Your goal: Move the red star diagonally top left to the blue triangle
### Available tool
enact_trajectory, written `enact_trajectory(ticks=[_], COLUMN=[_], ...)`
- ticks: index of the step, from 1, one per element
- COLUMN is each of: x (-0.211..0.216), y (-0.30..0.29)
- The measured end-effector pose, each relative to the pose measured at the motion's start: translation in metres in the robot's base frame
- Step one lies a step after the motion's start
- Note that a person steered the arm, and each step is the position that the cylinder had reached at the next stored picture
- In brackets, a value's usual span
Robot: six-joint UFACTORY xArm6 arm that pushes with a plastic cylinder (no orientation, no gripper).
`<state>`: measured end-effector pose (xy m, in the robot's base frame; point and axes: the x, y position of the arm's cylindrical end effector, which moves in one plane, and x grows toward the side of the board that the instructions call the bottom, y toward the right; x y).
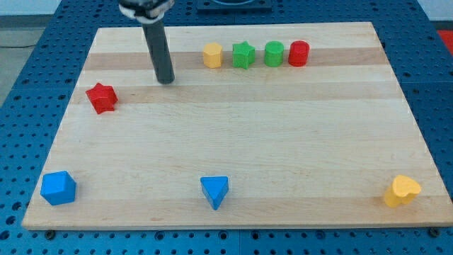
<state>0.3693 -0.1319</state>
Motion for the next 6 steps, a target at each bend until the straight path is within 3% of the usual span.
enact_trajectory(ticks=[1, 2, 4, 6], x=[0.054, 0.087, 0.084, 0.029], y=[-0.013, -0.066, -0.124, -0.126])
